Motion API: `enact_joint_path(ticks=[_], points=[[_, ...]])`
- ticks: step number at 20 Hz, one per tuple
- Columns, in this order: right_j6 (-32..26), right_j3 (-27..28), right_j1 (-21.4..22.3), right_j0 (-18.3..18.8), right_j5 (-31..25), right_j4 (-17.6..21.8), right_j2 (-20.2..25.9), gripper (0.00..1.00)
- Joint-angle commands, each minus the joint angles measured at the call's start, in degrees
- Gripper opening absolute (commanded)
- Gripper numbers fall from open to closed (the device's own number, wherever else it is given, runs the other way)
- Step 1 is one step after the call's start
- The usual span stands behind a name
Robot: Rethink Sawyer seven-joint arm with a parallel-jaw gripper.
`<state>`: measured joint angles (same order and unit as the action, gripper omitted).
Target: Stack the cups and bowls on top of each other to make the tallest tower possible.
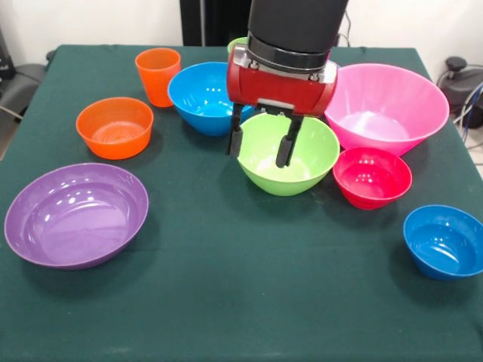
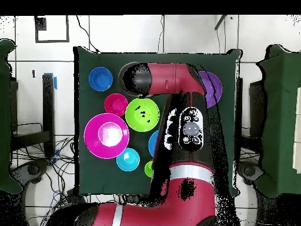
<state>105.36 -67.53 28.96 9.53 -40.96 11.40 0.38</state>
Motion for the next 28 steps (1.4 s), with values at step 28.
enact_joint_path(ticks=[28], points=[[7.94, -24.68, 15.96, -4.79, 8.61, 11.93, -0.26, 1.0]])
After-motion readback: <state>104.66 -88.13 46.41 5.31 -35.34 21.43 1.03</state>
